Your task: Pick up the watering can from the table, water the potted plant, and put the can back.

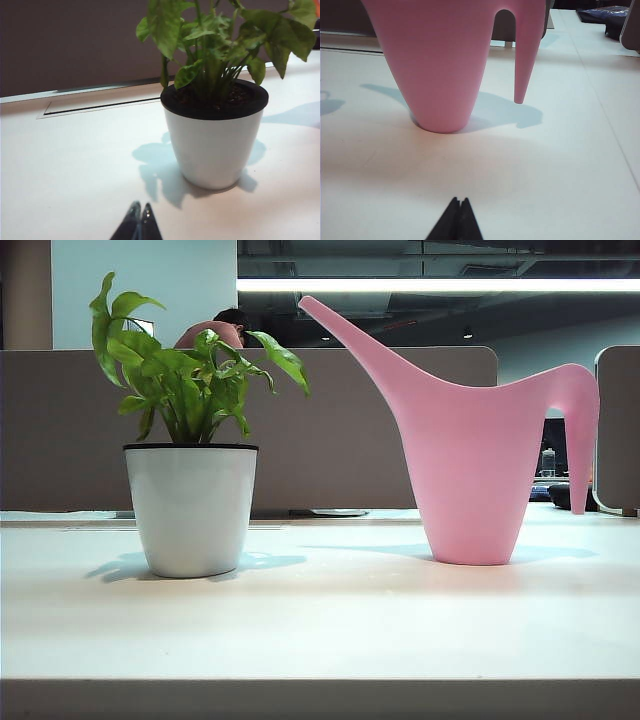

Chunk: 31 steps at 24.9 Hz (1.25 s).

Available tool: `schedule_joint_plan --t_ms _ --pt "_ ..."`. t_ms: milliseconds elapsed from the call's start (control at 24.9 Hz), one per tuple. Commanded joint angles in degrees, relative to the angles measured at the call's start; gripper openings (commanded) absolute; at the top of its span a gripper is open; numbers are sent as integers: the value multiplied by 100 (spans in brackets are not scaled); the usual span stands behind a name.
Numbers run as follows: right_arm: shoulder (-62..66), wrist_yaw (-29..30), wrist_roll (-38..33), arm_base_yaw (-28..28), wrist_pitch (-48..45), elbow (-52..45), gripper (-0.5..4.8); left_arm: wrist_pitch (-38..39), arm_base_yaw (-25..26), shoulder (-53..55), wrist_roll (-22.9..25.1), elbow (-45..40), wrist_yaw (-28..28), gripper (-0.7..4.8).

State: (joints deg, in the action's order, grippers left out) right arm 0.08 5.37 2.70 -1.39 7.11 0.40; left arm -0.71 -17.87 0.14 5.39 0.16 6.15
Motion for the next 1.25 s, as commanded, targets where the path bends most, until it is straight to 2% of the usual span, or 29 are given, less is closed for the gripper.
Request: schedule_joint_plan --t_ms 40,281,1084,1245 --pt "-13 -643 9 -216 -452 -33 -6 -55 -2 2 20 20 11 -5" --pt "-13 -804 11 -407 -1088 -33 -6 -55 -2 2 20 20 9 -5" --pt "-13 -804 11 -413 -940 -33 -6 -57 15 2 20 20 9 -5" --pt "-13 -807 11 -413 -940 -33 -6 -55 214 2 20 20 9 -5"
